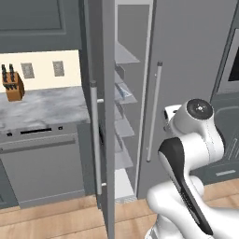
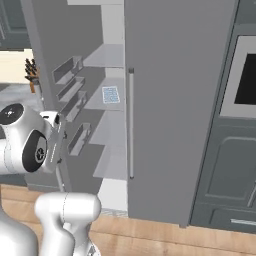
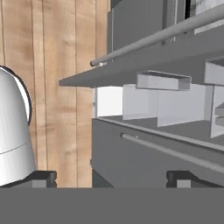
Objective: The ice cube tray has been filled with water. Take the tray and place it in the freezer to make ice. Close the freezer door after placing the tray.
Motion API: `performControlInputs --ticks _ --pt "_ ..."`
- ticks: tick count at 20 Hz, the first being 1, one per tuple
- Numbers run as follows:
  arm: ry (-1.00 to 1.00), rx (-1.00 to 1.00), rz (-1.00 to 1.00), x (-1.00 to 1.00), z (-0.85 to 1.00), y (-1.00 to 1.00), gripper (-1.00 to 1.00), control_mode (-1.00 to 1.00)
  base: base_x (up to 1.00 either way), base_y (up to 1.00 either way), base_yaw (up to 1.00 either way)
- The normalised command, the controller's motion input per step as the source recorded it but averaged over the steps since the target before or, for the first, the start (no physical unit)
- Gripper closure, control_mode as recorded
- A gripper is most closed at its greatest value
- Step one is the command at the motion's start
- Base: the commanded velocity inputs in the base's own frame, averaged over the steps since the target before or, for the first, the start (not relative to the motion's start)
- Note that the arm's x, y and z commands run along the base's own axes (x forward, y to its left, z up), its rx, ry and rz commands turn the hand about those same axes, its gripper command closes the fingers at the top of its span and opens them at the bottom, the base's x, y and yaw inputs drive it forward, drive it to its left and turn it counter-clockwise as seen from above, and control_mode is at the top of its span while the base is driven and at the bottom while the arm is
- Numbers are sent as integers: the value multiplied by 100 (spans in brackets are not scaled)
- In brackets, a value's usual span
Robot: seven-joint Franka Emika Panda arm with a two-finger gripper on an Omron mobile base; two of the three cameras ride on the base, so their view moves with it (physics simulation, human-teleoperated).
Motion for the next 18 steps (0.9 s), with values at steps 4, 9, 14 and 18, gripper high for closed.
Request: performControlInputs --ticks 4,9,14,18 --pt "0 0 0 0 0 0 -100 100 0 62 -3" --pt "0 0 0 0 0 0 -100 100 -12 -7 -3" --pt "0 0 0 0 0 -1 -100 -100 -2 -12 -1" --pt "0 0 0 0 0 0 -100 -100 0 0 0"
